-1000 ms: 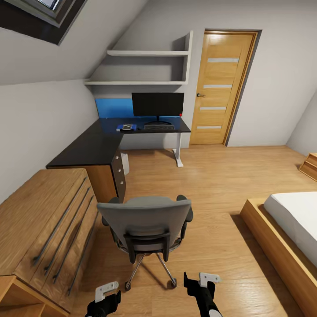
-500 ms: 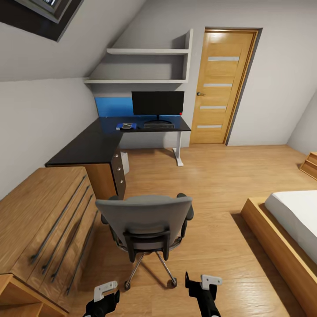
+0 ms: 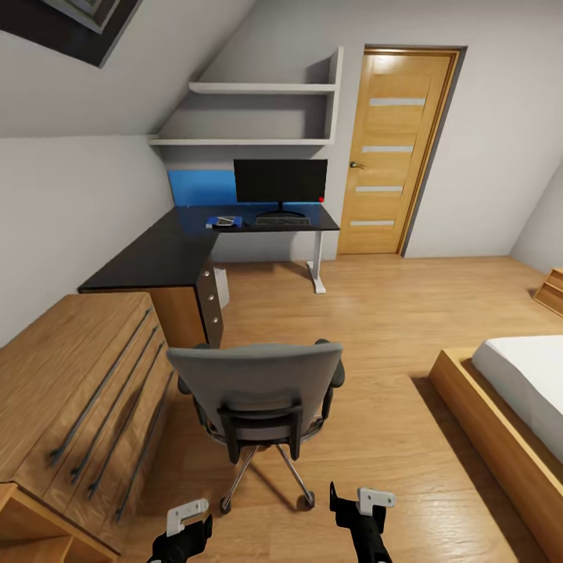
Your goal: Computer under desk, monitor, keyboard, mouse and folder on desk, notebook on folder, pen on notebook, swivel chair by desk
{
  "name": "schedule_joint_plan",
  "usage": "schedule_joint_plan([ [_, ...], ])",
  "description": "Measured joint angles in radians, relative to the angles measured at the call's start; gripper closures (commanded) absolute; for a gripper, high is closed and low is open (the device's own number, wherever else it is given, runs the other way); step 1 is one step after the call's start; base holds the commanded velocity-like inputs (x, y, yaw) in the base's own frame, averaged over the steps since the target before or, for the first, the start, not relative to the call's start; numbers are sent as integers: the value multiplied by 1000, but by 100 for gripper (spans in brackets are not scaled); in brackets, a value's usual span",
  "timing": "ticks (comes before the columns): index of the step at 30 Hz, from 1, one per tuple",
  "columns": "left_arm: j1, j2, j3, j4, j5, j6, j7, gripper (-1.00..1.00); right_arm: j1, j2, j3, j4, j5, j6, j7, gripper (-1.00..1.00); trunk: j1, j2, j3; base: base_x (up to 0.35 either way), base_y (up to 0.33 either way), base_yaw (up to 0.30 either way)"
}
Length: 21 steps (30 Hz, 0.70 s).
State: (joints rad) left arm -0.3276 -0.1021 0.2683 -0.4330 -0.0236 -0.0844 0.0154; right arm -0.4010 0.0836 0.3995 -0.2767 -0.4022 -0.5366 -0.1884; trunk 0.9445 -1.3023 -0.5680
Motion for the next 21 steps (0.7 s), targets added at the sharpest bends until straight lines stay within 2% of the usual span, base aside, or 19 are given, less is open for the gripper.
schedule_joint_plan([
  [16,0,0,-2,0,-1,-1,3,-100,0,0,-1,3,1,-2,0,-100,61,-112,-50,-1,0,0],
  [21,0,0,-1,0,-1,-1,3,-100,0,0,-2,3,1,-2,0,-100,81,-147,-66,-170,0,0],
])
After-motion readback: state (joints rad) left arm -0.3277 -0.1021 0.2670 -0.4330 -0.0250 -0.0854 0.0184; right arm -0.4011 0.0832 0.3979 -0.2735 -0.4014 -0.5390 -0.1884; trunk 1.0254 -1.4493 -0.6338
